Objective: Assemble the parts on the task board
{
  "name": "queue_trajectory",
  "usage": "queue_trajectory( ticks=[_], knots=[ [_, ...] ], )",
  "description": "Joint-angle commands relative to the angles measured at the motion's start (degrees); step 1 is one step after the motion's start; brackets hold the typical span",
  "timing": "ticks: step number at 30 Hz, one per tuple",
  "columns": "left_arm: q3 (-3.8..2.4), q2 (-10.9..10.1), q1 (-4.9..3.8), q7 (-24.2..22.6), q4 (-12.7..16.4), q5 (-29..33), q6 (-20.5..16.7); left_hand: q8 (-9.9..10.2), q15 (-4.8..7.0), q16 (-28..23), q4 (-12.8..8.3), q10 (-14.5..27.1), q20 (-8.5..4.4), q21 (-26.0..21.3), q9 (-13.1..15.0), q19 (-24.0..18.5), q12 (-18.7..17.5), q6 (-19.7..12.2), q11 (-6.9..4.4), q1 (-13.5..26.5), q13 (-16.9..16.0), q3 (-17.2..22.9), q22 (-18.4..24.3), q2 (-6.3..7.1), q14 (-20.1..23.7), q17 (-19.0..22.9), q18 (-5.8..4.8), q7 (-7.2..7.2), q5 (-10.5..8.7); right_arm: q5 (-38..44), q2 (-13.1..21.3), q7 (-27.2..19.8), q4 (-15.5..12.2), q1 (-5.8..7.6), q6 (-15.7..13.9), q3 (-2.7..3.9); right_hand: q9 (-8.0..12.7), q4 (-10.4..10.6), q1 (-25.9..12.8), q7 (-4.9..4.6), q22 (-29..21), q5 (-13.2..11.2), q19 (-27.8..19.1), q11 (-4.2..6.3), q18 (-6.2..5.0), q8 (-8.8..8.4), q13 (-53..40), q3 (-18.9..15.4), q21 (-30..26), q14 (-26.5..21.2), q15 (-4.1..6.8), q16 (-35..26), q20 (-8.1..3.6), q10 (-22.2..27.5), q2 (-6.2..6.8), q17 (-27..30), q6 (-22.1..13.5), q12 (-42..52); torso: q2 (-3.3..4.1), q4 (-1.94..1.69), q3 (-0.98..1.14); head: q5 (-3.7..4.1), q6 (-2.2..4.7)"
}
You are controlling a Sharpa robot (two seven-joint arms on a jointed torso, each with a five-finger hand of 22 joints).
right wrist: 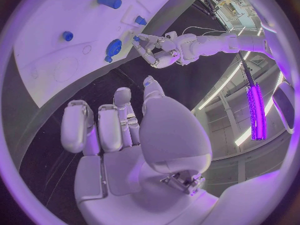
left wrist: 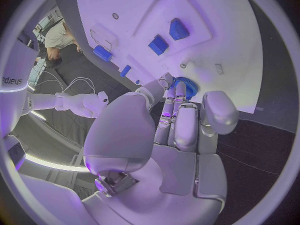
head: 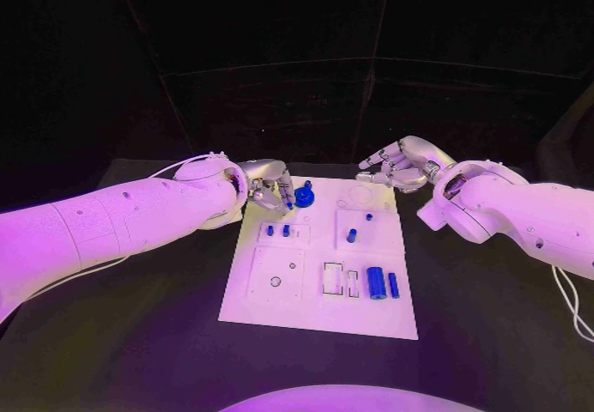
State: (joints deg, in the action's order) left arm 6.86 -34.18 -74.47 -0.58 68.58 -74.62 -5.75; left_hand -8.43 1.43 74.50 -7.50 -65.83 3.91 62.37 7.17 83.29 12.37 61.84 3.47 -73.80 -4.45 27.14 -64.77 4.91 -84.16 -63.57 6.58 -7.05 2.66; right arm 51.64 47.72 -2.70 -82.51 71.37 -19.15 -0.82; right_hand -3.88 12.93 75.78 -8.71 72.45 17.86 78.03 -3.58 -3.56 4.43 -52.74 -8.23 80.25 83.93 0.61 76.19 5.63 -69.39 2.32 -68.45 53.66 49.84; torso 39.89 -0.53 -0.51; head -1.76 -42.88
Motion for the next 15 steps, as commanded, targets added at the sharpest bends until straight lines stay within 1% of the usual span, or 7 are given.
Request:
queue_trajectory(
  ticks=[1, 6, 13, 15],
  knots=[
    [-0.01, -0.06, -0.05, 0.89, -0.6, 0.67, 2.53, 0.2, 0.07, -0.27, 0.1, -0.48, 0.02, 0.19, -0.06, 0.48, -0.19, 0.5, 0.03, 0.45, 0.09, 0.35, -0.08, 0.2, -1.51, 0.07, -0.79, -0.06, 0.07, -0.04, 0.04, -0.31, -0.09, 0.1, 0.23, 0.03, -0.06, 0.05, 0.12, 0.1, -0.04, 0.37, -0.37, 0.01, -0.6, 0.23, 0.01, -0.43, -0.38, 1.75, 0.13, -0.19, 0.02, 0.09, -0.51, -0.05, 0.03, 0.05, 0.04, 0.07, 0.02, -0.13, 0.04],
    [0.02, 0.13, 0.03, 1.23, -1.45, 0.65, 3.19, 0.22, 0.07, -0.29, 0.1, -0.51, 0.02, 0.2, -0.07, 0.48, -0.22, 0.51, 0.02, 0.46, 0.1, 0.36, -0.1, 0.2, -1.5, 0.11, -0.79, -0.06, 0.07, -0.04, 0.02, -0.34, -0.1, 0.1, 0.2, 0.03, -0.06, 0.05, 0.12, 0.1, -0.04, 0.37, -0.37, 0.01, -0.6, 0.23, 0.01, -0.43, -0.38, 1.75, 0.13, -0.19, 0.02, 0.09, -0.51, -0.05, 0.03, 0.05, 0.09, 0.09, 0.03, -0.15, -0.04],
    [0.05, 0.51, 0.17, 1.5, -2.16, 0.6, 3.7, 0.23, 0.07, -0.3, 0.1, -0.53, 0.02, 0.18, -0.07, 0.47, -0.24, 0.52, 0.02, 0.46, 0.11, 0.38, -0.08, 0.21, -1.5, 0.14, -0.79, -0.06, 0.07, -0.04, -0.03, -0.38, -0.08, 0.09, 0.18, 0.03, -0.06, 0.05, 0.12, 0.1, -0.04, 0.37, -0.37, 0.01, -0.6, 0.23, 0.01, -0.43, -0.38, 1.75, 0.13, -0.19, 0.02, 0.09, -0.51, -0.05, 0.03, 0.05, 0.07, 0.05, -0.01, -0.13, -0.14],
    [0.07, 0.58, 0.2, 1.58, -2.3, 0.58, 3.99, 0.23, 0.07, -0.3, 0.1, -0.53, 0.02, 0.18, -0.07, 0.47, -0.24, 0.52, 0.02, 0.46, 0.11, 0.38, -0.08, 0.21, -1.5, 0.14, -0.79, -0.06, 0.07, -0.04, -0.04, -0.38, -0.08, 0.09, 0.19, 0.03, -0.06, 0.05, 0.12, 0.1, -0.04, 0.37, -0.37, 0.01, -0.6, 0.23, 0.01, -0.43, -0.38, 1.75, 0.13, -0.19, 0.02, 0.09, -0.51, -0.05, 0.03, 0.05, 0.05, 0.07, 0.04, -0.19, -0.22]
  ],
)
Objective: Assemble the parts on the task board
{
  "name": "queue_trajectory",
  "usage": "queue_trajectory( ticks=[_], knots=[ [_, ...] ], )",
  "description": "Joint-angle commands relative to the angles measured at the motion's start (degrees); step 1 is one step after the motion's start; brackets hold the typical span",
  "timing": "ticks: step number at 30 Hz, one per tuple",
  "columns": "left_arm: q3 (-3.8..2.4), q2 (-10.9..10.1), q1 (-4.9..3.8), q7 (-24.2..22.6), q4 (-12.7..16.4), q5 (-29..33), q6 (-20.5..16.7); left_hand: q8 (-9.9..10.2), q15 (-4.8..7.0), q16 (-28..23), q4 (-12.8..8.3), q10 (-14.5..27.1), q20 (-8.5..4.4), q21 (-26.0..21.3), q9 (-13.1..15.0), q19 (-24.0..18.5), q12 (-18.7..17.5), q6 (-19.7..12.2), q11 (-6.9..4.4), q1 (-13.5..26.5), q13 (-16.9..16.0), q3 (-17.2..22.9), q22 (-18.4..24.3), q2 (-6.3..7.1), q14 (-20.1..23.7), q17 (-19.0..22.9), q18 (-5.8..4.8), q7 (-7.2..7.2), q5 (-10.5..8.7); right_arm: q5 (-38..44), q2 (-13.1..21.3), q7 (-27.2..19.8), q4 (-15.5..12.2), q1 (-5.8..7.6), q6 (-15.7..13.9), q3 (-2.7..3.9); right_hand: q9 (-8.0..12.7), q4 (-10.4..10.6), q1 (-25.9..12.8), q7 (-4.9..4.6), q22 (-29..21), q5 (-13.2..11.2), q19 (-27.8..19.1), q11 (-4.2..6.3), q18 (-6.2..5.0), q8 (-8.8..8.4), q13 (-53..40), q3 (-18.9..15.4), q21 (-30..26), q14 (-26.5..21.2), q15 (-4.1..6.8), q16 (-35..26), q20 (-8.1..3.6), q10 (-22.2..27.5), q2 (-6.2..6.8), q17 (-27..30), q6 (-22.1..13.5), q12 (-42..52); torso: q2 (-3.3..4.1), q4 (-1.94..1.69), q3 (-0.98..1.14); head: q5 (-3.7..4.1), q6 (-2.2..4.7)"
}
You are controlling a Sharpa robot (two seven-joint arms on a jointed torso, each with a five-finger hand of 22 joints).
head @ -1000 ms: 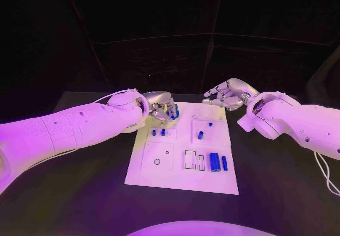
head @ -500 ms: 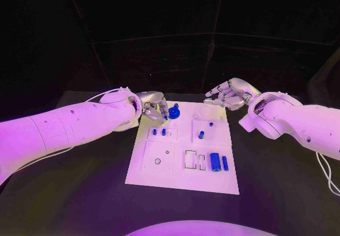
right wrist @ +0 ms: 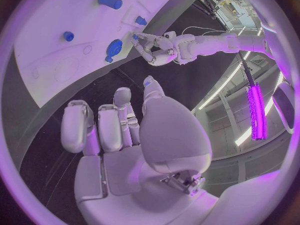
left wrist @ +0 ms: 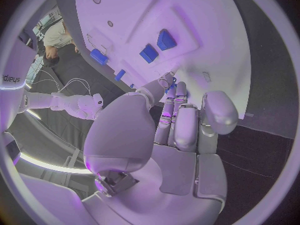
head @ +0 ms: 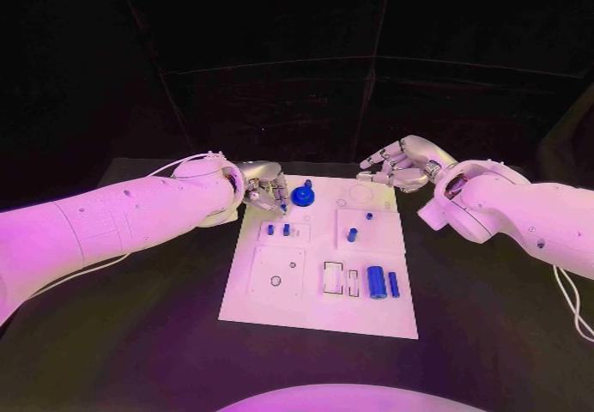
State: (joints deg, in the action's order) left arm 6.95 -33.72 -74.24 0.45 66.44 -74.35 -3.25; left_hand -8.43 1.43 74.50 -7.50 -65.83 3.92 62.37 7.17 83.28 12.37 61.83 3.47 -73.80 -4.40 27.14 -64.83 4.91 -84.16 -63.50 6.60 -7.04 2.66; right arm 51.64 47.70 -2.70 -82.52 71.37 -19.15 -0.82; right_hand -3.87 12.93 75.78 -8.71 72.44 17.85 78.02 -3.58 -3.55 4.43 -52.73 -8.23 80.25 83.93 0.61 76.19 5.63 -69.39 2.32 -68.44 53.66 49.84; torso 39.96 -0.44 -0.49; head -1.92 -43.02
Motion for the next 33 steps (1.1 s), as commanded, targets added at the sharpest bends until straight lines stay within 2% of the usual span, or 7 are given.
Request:
queue_trajectory(
  ticks=[1, 9, 19, 28, 31, 33],
  knots=[
    [-0.01, 0.14, -0.02, 0.57, -0.21, 0.3, 1.66, 0.23, 0.07, -0.3, 0.1, -0.54, 0.02, 0.18, -0.08, 0.48, -0.24, 0.53, 0.02, 0.46, 0.06, 0.38, -0.03, 0.21, -1.5, 0.07, -0.81, -0.07, 0.07, -0.03, -0.03, -0.38, -0.06, 0.1, 0.19, 0.03, -0.07, 0.05, 0.12, 0.11, -0.04, 0.37, -0.37, 0.01, -0.6, 0.23, 0.01, -0.43, -0.38, 1.75, 0.13, -0.19, 0.02, 0.09, -0.51, -0.05, 0.03, 0.05, -0.02, 0.0, 0.04, -0.04, -0.1],
    [0.17, 0.35, 0.05, 0.69, -0.34, 0.29, 2.61, 0.26, 0.07, -0.38, 0.09, -0.58, 0.02, 0.09, -0.1, 0.45, -0.29, 0.54, 0.02, 0.47, 0.08, 0.39, 0.05, 0.24, -1.47, 0.22, -0.79, -0.08, 0.07, -0.03, -0.05, -0.37, -0.05, 0.1, 0.24, 0.03, -0.07, 0.05, 0.12, 0.11, -0.04, 0.37, -0.37, 0.01, -0.6, 0.23, 0.01, -0.43, -0.38, 1.75, 0.13, -0.19, 0.02, 0.09, -0.51, -0.05, 0.03, 0.05, -0.04, -0.04, -0.02, 0.04, -0.22],
    [0.59, 0.59, 0.13, 0.72, -0.44, 0.29, 2.99, 0.26, 0.07, -0.38, 0.09, -0.58, 0.02, 0.09, -0.1, 0.45, -0.29, 0.54, 0.02, 0.47, 0.08, 0.39, 0.05, 0.24, -1.47, 0.22, -0.79, -0.08, 0.07, -0.03, -0.11, -0.39, 0.03, 0.09, 0.29, 0.03, -0.07, 0.05, 0.12, 0.11, -0.04, 0.37, -0.37, 0.01, -0.6, 0.23, 0.01, -0.43, -0.38, 1.75, 0.13, -0.19, 0.02, 0.09, -0.51, -0.05, 0.03, 0.05, -0.02, -0.01, 0.01, -0.03, -0.37],
    [0.68, 0.55, 0.14, 0.89, -0.49, 0.29, 3.03, 0.36, 0.07, -0.36, 0.09, -0.65, 0.03, 0.11, -0.16, 0.42, -0.44, 0.55, 0.04, 0.54, 0.14, 0.39, 0.0, 0.36, -1.45, 0.24, -0.79, -0.1, 0.07, -0.03, -0.17, -0.36, 0.1, 0.09, 0.32, 0.03, -0.07, 0.05, 0.12, 0.11, -0.04, 0.37, -0.37, 0.01, -0.6, 0.23, 0.01, -0.43, -0.38, 1.75, 0.13, -0.19, 0.02, 0.09, -0.51, -0.05, 0.03, 0.05, -0.06, -0.02, 0.01, -0.03, -0.4],
    [0.69, 0.55, 0.14, 1.1, -0.58, 0.29, 3.11, 0.78, -0.02, -0.38, 0.08, -0.5, 0.09, 0.13, -0.39, 0.37, -0.9, 0.21, 0.2, 0.71, 0.3, 0.39, -0.07, 0.68, -1.41, 0.39, -0.8, -0.32, 0.07, -0.03, -0.17, -0.31, 0.12, 0.09, 0.33, 0.03, -0.07, 0.03, 0.19, 0.11, -0.19, 0.36, -0.46, 0.02, -0.64, 0.24, 0.2, -0.51, -0.47, 1.75, 0.14, -0.27, 0.01, 0.19, -0.58, 0.04, 0.04, -0.12, -0.04, -0.02, 0.01, -0.04, -0.36],
    [0.69, 0.55, 0.14, 1.24, -0.65, 0.29, 3.06, 2.26, -0.27, -0.38, 0.05, -0.12, 0.23, 0.19, -1.11, 0.31, -1.51, -1.97, 0.54, 0.94, 0.48, 0.42, -0.18, 1.21, -1.35, 0.53, -0.86, -0.79, 0.06, -0.03, -0.17, -0.23, 0.14, 0.09, 0.33, 0.03, -0.07, 0.03, 0.19, 0.11, -0.22, 0.36, -0.48, 0.02, -0.65, 0.24, 0.27, -0.51, -0.5, 1.74, 0.14, -0.28, 0.01, 0.23, -0.58, 0.06, 0.03, -0.19, -0.05, 0.0, 0.01, -0.08, -0.33]
  ],
)
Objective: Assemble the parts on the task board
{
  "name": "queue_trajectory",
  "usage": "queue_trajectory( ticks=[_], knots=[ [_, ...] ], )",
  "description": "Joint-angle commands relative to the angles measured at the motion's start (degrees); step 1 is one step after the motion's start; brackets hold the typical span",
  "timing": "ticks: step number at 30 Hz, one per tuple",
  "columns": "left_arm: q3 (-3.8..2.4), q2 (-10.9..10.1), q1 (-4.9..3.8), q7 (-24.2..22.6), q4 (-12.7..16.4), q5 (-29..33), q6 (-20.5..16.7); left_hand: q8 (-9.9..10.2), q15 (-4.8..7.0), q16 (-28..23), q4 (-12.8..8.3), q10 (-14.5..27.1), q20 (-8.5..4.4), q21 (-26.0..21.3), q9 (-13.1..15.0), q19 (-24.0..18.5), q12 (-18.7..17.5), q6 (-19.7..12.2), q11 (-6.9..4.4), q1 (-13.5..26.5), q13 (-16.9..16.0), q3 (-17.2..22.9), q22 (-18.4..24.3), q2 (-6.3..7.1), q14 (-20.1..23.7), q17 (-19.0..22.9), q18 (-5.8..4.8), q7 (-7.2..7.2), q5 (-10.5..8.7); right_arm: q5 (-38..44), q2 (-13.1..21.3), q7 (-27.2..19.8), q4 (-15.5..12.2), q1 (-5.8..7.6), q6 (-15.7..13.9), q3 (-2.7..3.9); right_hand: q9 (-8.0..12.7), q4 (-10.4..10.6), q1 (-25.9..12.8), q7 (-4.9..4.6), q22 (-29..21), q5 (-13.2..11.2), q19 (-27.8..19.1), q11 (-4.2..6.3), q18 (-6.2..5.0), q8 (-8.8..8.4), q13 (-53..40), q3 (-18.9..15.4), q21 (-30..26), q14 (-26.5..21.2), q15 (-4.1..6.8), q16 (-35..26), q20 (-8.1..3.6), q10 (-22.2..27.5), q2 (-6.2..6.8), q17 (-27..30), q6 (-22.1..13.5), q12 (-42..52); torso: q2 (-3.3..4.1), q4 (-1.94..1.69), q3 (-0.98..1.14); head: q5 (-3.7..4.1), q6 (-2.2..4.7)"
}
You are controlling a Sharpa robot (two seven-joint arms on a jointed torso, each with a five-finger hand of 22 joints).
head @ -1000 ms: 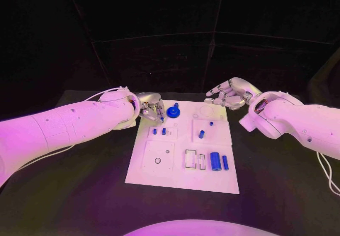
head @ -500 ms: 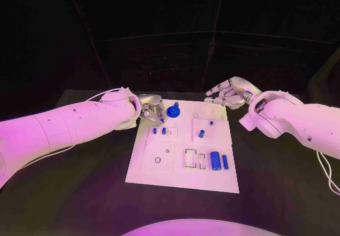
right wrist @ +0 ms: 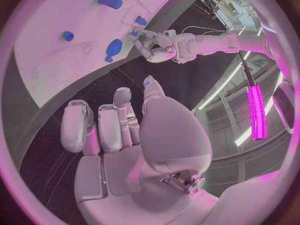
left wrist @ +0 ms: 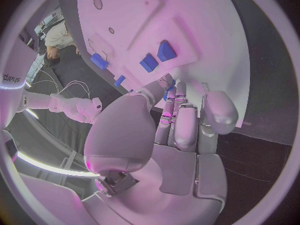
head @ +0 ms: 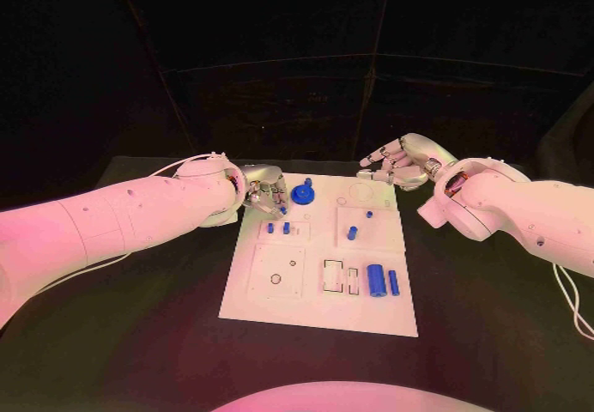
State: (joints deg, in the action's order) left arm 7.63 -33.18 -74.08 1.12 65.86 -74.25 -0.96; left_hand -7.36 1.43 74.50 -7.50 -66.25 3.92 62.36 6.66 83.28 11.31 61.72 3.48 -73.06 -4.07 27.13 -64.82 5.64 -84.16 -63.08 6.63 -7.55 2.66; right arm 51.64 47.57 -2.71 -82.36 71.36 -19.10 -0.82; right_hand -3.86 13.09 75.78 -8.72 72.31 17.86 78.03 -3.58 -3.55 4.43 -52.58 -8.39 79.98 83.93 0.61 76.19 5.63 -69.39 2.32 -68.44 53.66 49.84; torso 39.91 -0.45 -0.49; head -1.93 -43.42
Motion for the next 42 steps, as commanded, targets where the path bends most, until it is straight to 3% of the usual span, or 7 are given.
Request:
queue_trajectory(
  ticks=[1, 10, 22, 25, 29, 35, 42],
  knots=[
    [0.01, 0.03, -0.02, 0.62, -0.1, 0.19, 0.71, 1.91, -0.32, -0.37, 0.02, 0.39, 0.27, 0.25, -0.95, 0.3, -0.66, -2.94, 0.55, 0.24, 0.2, 0.48, -0.26, 0.66, -1.34, 0.16, -0.9, -0.35, 0.06, -0.04, -0.03, -0.18, -0.01, 0.1, 0.3, 0.03, -0.08, -0.12, 0.19, 0.11, -0.25, 0.36, -0.6, 0.01, -0.68, 0.23, 0.38, -0.37, -0.32, 1.73, 0.14, -0.33, 0.01, 0.38, -0.58, 0.13, 0.03, -0.47, -0.02, 0.01, 0.01, -0.06, 0.09],
    [0.01, -0.52, -0.02, 0.62, -0.07, 0.2, -1.34, 3.99, -0.6, -0.5, -0.01, 1.79, 0.56, 0.04, -2.85, 0.06, -2.54, -9.01, 0.92, 0.55, 0.35, 0.53, -0.27, 1.83, -1.14, 0.98, -0.84, -0.99, 0.06, 1.81, 0.12, 1.19, 0.22, 0.1, 1.54, 0.03, -0.11, -1.23, 3.0, 0.0, -3.33, 0.02, -2.58, -0.08, -1.36, 0.28, 9.42, -0.73, -2.46, 0.71, 0.12, -3.84, 0.0, 6.36, -1.55, 4.41, -0.19, -10.63, -0.02, -0.06, -0.02, 0.0, 0.27],
    [-0.1, -3.99, -0.05, -2.38, 2.09, 5.55, -7.14, 3.19, -0.98, -0.66, 0.0, 2.7, 0.89, -1.87, -2.66, -0.6, -3.45, -8.47, 1.4, 0.14, 0.29, 0.78, 1.26, 1.78, -0.93, 1.54, -0.48, -1.38, 0.1, 21.07, 0.36, 5.85, 0.22, -0.23, 5.44, 0.0, -0.17, -5.1, 12.6, 0.23, -5.3, -4.23, -3.02, -0.36, -1.68, 1.83, 27.02, 3.25, -4.28, 0.57, 0.05, -8.17, -0.06, 8.6, -2.85, 9.21, 4.35, -29.34, -0.1, 0.03, -0.02, 0.53, 0.79],
    [-0.13, -6.4, -0.15, -7.64, 3.94, 17.45, -10.53, 2.08, -1.58, -2.68, 0.21, 3.33, 1.37, -8.37, -2.34, -2.91, -3.77, -5.89, 2.09, 0.26, 0.28, 1.1, 6.71, 1.7, 0.34, 4.66, 0.68, -1.78, 0.14, 29.98, 0.43, 7.03, -0.36, -1.02, 5.84, -0.01, -0.11, -5.53, 13.67, 0.46, -5.33, -4.93, -2.98, -0.54, -1.68, 1.82, 30.38, 4.23, -4.36, 0.62, -0.05, -8.31, 0.0, 8.92, -2.43, 9.32, 5.39, -32.61, -0.11, 0.05, 0.04, 1.53, 1.04],
    [-0.11, -8.85, -0.22, -16.4, 6.47, 38.83, -11.57, 1.91, -2.48, -12.69, 0.38, 5.1, 2.24, -24.78, -2.54, -10.52, -4.0, -4.75, 2.99, -0.01, 0.24, 1.41, 19.88, 1.29, 7.28, 18.86, 3.4, -2.71, 0.17, 37.81, 0.36, 8.32, -0.92, -2.23, 5.96, -0.01, 0.01, -5.62, 14.12, 0.42, -5.36, -6.05, -2.97, -0.7, -1.69, 1.45, 33.9, 5.21, -4.45, 0.65, -0.35, -8.38, 0.18, 8.85, -1.94, 9.37, 5.98, -35.38, -0.06, 0.1, 0.05, 2.66, 1.37],
    [-0.04, -11.99, -0.22, -25.95, 10.99, 62.43, -10.88, 1.76, -2.48, -15.96, 0.61, 4.19, 2.59, -26.8, -2.62, -12.51, -2.51, -3.97, 2.79, -0.14, -0.08, 1.0, 21.05, 0.77, 10.48, 23.79, 3.73, -2.52, 0.17, 44.53, 0.17, 9.77, -1.19, -4.01, 6.29, -0.02, 0.12, -5.6, 13.81, 0.18, -5.93, -6.88, -3.35, -1.37, -1.8, 0.46, 37.38, 5.75, -4.92, 0.48, -0.73, -8.96, 0.55, 9.5, -0.79, 10.05, 5.55, -37.82, -0.06, -0.04, -0.04, 3.62, 1.63],
    [0.06, -14.41, -0.17, -29.03, 14.45, 69.48, -10.47, 1.5, -2.4, -16.66, 0.77, 3.63, 2.62, -27.33, -2.61, -12.98, -1.62, -3.36, 2.63, -0.15, -0.23, 0.61, 21.35, 0.44, 11.44, 25.17, 3.8, -2.42, 0.17, 47.16, -0.36, 10.34, -1.06, -4.75, 5.9, -0.02, 0.1, -5.86, 13.65, -0.25, -6.3, -7.06, -3.57, -1.84, -1.88, -0.29, 39.84, 6.42, -5.25, 0.38, -1.07, -9.28, 0.89, 9.85, -0.25, 10.42, 5.15, -39.01, -0.03, -0.1, -0.04, 3.87, 1.7]
  ],
)
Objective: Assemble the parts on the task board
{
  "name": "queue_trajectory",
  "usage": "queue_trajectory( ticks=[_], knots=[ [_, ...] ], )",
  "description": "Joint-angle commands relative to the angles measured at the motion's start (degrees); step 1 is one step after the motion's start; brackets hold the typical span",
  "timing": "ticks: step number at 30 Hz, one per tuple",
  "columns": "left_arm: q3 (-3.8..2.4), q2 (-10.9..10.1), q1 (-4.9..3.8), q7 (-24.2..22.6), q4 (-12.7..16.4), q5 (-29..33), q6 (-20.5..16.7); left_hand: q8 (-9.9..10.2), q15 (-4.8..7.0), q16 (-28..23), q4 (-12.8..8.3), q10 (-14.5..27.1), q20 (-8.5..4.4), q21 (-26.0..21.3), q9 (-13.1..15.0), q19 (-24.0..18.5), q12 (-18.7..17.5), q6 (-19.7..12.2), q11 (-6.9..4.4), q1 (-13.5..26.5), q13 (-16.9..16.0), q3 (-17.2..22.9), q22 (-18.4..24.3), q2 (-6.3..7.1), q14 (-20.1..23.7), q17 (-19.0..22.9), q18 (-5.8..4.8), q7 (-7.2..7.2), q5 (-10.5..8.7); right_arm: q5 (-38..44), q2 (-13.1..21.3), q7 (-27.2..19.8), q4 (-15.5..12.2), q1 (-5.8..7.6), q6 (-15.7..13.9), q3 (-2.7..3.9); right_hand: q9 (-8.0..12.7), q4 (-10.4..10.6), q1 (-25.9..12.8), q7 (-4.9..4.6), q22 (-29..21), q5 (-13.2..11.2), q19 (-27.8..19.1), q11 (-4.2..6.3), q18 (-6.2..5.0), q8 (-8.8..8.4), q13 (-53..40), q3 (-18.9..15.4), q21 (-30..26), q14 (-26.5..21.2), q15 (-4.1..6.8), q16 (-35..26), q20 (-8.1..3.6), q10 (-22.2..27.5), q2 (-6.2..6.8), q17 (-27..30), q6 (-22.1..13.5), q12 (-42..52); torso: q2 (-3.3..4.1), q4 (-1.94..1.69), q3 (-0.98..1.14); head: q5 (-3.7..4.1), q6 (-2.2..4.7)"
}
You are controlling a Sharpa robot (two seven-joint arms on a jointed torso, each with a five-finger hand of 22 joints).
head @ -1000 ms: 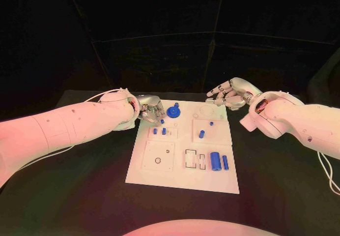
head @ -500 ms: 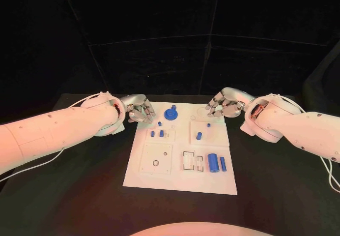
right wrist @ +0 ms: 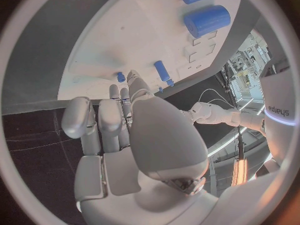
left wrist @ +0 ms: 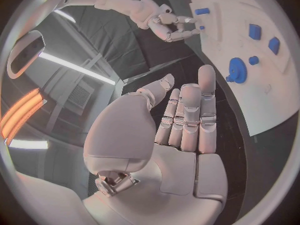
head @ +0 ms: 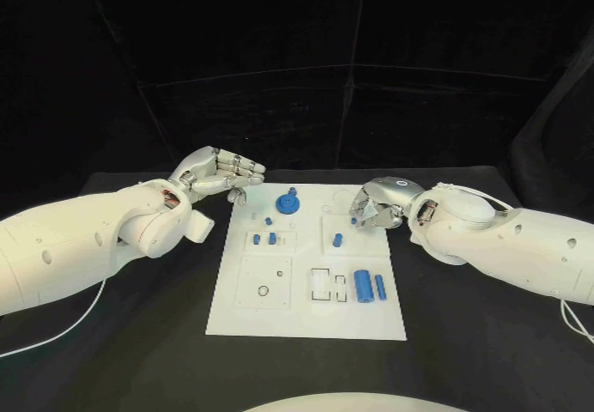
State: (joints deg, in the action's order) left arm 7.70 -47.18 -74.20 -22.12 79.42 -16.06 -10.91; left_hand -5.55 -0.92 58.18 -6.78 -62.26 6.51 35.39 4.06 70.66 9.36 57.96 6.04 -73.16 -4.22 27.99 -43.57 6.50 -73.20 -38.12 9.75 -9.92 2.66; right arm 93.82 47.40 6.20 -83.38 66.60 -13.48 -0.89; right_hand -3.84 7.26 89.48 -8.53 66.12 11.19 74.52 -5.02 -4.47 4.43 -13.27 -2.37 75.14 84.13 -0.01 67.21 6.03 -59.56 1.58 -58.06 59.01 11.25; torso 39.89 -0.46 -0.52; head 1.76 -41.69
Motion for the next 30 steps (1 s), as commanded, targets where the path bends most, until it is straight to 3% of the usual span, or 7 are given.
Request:
queue_trajectory(
  ticks=[1, 6, 11, 19, 23, 24, 30],
  knots=[
    [0.0, -0.65, -0.05, -5.93, 1.2, 11.67, -0.48, -0.32, -0.06, -0.35, 0.06, -0.37, 0.03, -0.36, -0.01, -0.37, 0.35, 0.41, 0.06, -0.05, -0.08, -0.27, 0.11, -0.43, 0.5, 0.24, 0.69, -0.05, 0.17, 5.14, -0.3, 1.45, 0.05, -0.04, 0.23, 0.05, 0.08, -0.07, -0.02, -0.46, -0.09, -0.4, -0.05, -0.43, -0.96, -0.34, 0.74, 0.53, -0.39, 0.18, -0.47, -0.3, 0.51, 0.02, 0.46, 0.03, -0.21, -0.5, 0.0, -0.13, -0.02, 0.21, -0.03],
    [0.03, -1.28, -0.03, -6.18, 1.9, 12.89, -0.5, -0.29, -0.06, -0.47, 0.11, -0.36, 0.04, -0.48, -0.05, -0.44, 0.5, 0.38, 0.07, 0.03, -0.08, -0.46, 0.18, -0.39, 0.69, 0.53, 0.69, -0.07, 0.16, 5.47, -0.97, 1.4, 0.55, -0.16, 0.19, 0.05, 0.06, -0.36, 0.24, -0.54, -0.06, -1.04, 0.0, -0.56, -0.97, -0.54, 2.31, 1.74, -0.41, 0.2, -0.55, -0.27, 0.63, -0.15, 0.12, -0.02, -0.17, -0.96, 0.03, -0.04, 0.0, 0.03, 0.02],
    [0.04, -1.5, -0.03, -6.03, 2.15, 13.54, -0.34, -0.21, -0.07, -0.45, 0.14, -0.28, 0.05, -0.55, -0.09, -0.48, 0.57, 0.26, 0.08, 0.06, -0.07, -0.57, 0.23, -0.37, 0.76, 0.59, 0.69, -0.1, 0.17, 5.23, -1.44, 1.34, 1.01, -0.2, 0.26, 0.05, 0.07, -0.67, 0.65, -0.64, 0.02, -3.22, 0.07, -0.55, -0.97, -0.67, 4.37, 4.22, -0.4, 0.22, -0.63, -0.2, 0.67, -0.58, -0.45, -0.09, -0.17, -1.46, 0.1, -0.05, 0.0, 0.12, -0.05],
    [0.05, -1.65, -0.03, -5.36, 2.15, 13.8, 0.1, -0.1, -0.1, -0.53, 0.17, -0.13, 0.06, -0.66, -0.15, -0.53, 0.66, 0.09, 0.13, 0.05, -0.05, -0.7, 0.31, -0.43, 0.91, 0.87, 0.69, -0.18, 0.17, 3.96, -1.89, 1.35, 1.78, -0.22, 3.37, 0.05, -0.04, -1.71, 1.85, -0.49, 2.18, -6.4, 1.43, -0.39, -0.53, -0.37, 7.37, 11.7, 1.07, 0.8, -0.32, 1.55, 0.47, -2.91, -1.35, -2.13, 1.48, -1.92, 0.07, -0.02, 0.02, 0.06, -0.36],
    [0.06, -1.71, -0.03, -5.07, 2.06, 13.82, 0.42, -0.14, -0.1, -0.57, 0.07, 0.08, 0.06, -0.75, -0.14, -0.57, 0.73, 0.17, 0.14, -0.3, -0.02, -0.56, 0.37, -0.76, 1.06, 1.07, 0.7, -0.17, 0.18, 3.6, -2.01, 1.26, 1.88, -0.22, 4.49, 0.05, -0.03, -2.2, 1.21, -0.36, 2.48, -6.31, 1.49, -0.34, -0.49, -0.4, 8.53, 15.19, 1.32, 0.77, -0.24, 1.71, 0.4, -3.78, -0.45, -2.2, 2.18, -2.34, 0.04, 0.02, 0.04, 0.04, -0.34],
    [0.06, -1.72, -0.03, -5.01, 2.04, 13.83, 0.5, -0.14, -0.1, -0.57, 0.07, 0.08, 0.06, -0.76, -0.14, -0.57, 0.73, 0.17, 0.14, -0.3, -0.02, -0.56, 0.37, -0.76, 1.06, 1.07, 0.7, -0.17, 0.18, 3.54, -2.04, 1.23, 1.89, -0.22, 4.71, 0.05, 0.03, -2.59, 0.31, -0.27, 2.64, -6.35, 1.48, -0.22, -0.43, -0.57, 9.32, 17.6, 1.45, 0.75, -0.21, 1.84, 0.42, -4.19, 0.76, -2.28, 2.36, -2.68, 0.04, 0.05, 0.04, -0.01, -0.37],
    [0.06, -1.82, -0.03, -4.81, 1.94, 13.84, 0.37, 0.01, -0.22, -0.49, 0.26, 0.51, 0.14, -0.91, -0.21, -0.61, 0.84, -0.08, 0.29, 0.01, 0.05, -0.97, 0.49, -0.7, 1.21, 1.27, 0.65, -0.3, 0.16, 3.26, -2.17, 1.18, 1.89, -0.22, 6.19, 0.05, -0.02, -3.63, -3.1, -0.27, 3.58, -6.55, 1.86, -0.14, -0.31, -0.57, 9.69, 24.18, 2.11, 0.86, -0.1, 2.49, 0.32, -5.51, 3.2, -2.87, 3.31, -3.22, 0.04, 0.0, 0.02, 0.06, -0.55]
  ],
)
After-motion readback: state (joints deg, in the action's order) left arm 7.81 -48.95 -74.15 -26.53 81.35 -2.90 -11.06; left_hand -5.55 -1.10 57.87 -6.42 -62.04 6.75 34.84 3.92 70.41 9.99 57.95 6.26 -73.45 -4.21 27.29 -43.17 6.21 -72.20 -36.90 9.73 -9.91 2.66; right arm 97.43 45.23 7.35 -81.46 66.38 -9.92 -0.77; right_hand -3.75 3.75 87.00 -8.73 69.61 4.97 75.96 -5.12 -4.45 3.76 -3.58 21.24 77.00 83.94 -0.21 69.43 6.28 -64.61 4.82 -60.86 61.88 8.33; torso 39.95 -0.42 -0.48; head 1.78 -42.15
